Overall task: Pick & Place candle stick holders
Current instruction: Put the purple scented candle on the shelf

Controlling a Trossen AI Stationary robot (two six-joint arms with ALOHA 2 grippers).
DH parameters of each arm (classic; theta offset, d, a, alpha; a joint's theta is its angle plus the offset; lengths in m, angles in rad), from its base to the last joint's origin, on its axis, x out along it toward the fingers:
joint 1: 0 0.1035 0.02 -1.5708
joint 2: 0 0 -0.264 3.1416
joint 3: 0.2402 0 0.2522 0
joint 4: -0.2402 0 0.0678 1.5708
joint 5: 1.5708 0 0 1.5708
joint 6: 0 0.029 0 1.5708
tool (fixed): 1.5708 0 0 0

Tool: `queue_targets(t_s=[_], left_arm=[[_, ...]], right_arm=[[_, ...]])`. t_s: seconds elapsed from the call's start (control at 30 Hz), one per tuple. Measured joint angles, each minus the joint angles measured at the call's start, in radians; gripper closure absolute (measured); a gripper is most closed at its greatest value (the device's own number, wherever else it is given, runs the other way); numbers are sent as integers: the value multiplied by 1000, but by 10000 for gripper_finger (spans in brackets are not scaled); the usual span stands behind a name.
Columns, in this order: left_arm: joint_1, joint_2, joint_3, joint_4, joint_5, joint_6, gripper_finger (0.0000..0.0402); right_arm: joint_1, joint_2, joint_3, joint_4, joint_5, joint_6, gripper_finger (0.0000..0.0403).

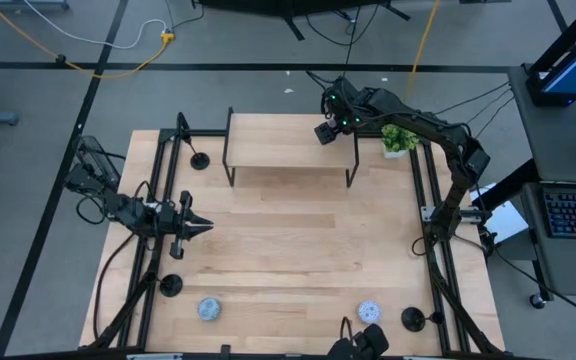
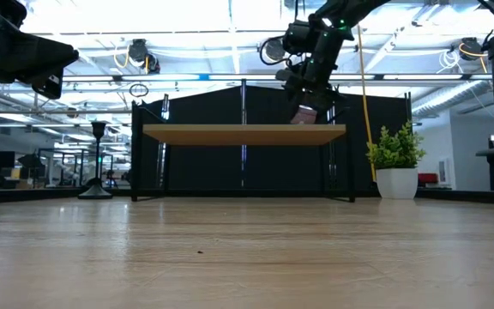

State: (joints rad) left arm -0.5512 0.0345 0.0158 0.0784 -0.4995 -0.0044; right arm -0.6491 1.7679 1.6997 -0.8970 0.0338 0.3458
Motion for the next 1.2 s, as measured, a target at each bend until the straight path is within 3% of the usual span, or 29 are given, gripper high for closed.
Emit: queue_targets(t_s=[1.2], left_arm=[[0,0,0,1,0,-3,350]], right_arm=[[3,9,-1,3,-8,-88,94]])
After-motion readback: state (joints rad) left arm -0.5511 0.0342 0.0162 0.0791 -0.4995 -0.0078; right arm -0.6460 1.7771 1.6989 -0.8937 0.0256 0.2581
